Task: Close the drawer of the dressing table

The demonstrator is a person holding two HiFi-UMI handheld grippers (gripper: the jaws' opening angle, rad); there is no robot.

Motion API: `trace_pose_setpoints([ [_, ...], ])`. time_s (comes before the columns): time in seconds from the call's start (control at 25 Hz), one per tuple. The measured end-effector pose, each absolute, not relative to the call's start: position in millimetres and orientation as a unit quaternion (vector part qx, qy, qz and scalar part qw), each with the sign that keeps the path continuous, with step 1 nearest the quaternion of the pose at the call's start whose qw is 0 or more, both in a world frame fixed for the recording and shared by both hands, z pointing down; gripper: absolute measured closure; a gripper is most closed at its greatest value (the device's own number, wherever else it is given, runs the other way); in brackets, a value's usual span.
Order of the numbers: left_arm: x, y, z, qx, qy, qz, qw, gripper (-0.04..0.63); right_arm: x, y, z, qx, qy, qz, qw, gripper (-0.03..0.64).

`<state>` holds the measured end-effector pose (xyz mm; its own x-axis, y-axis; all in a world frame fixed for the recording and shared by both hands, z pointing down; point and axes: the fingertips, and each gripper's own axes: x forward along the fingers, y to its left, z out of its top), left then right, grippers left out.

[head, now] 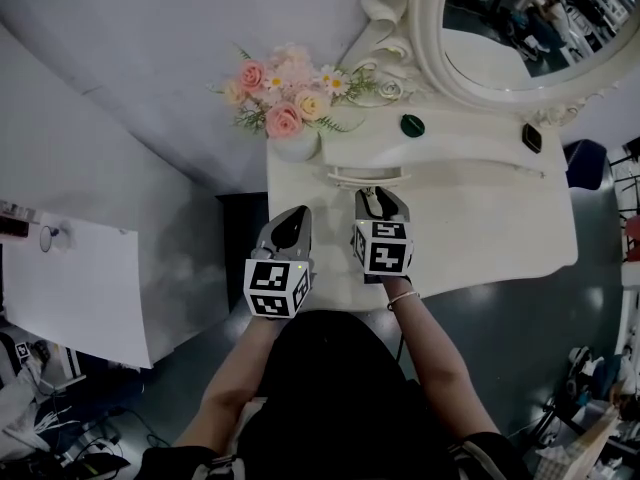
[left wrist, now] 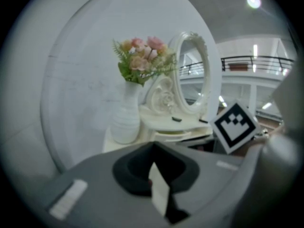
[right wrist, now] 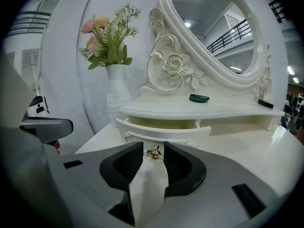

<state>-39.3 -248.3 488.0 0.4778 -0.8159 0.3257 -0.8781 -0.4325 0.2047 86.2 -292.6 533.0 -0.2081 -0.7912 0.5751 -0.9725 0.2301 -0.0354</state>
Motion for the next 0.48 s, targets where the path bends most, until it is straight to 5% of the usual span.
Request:
trace_pose_setpoints([
  [0.48,-50,-247,490,0.833,-0.516,0.09,0.178,0.588,87,-314,531,0.592,-0.747,0.208,0.218,0.508],
])
